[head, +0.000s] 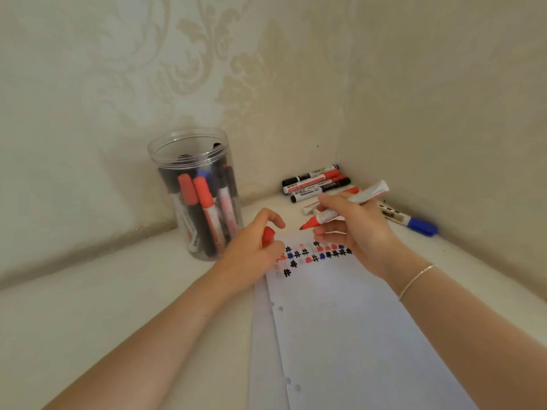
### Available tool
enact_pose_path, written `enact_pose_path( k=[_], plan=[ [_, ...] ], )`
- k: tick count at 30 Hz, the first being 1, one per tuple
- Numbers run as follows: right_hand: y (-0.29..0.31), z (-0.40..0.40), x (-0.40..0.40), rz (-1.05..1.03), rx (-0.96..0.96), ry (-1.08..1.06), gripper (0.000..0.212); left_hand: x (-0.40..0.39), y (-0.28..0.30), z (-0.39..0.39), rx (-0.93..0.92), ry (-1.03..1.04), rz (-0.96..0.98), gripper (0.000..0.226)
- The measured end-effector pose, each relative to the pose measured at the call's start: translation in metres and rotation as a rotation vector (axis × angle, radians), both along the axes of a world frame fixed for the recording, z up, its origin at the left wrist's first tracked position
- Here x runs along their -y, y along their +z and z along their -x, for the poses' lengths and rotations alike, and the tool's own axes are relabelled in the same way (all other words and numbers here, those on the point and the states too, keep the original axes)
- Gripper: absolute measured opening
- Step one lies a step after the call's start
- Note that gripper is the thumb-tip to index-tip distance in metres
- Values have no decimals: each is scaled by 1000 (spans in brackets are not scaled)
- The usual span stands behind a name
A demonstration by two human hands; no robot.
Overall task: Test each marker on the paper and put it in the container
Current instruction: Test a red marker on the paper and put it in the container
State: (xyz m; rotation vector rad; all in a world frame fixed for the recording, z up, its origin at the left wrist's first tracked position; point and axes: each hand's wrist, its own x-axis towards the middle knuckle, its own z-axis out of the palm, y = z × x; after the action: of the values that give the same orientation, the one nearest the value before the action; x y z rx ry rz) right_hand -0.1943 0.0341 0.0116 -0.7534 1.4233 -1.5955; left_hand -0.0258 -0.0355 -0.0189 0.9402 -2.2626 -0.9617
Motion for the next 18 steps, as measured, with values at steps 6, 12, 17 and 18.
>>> enact_pose_path(
  k=[6,12,17,18],
  plan=[
    [-29,-27,14,-62,-141,-43,32,11,-5,-1,179,-17,108,21],
    [-33,-37,9,-25,-207,-86,21,12,-9,-5,226,-49,147,20],
    [-40,-40,11,-141,-498,-201,21,11,-14,-6,229,-41,172,13],
    [-41,-41,10,-146,-524,-204,20,12,-14,-6,231,-43,175,12]
  ],
)
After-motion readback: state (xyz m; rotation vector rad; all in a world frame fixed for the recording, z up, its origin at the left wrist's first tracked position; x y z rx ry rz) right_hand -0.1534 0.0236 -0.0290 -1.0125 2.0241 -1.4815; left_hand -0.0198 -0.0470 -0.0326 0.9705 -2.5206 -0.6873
